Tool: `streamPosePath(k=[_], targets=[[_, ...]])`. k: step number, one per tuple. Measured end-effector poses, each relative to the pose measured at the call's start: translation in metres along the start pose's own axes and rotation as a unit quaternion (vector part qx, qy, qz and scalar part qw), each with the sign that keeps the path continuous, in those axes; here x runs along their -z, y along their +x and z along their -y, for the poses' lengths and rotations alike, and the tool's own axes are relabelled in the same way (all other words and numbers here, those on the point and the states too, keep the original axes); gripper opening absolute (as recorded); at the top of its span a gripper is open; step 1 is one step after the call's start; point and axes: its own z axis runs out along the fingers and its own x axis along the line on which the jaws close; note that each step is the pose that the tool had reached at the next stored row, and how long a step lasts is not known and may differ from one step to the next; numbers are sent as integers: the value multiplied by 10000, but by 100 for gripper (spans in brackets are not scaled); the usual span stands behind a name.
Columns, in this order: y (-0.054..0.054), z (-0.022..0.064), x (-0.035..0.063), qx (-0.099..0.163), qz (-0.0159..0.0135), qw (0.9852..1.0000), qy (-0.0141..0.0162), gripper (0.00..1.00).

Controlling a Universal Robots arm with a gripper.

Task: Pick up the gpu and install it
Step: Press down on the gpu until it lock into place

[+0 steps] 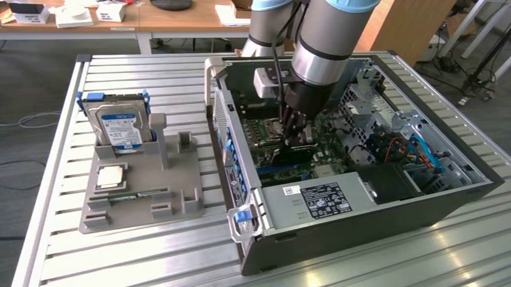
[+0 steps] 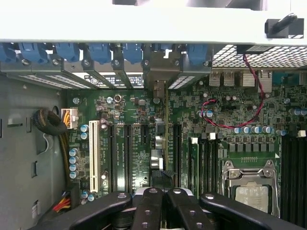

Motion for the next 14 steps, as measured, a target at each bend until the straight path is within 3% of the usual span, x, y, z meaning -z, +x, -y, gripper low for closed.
streamPosePath(k=[14], targets=[[-50,-1,-10,0,-1,10000,0,11]])
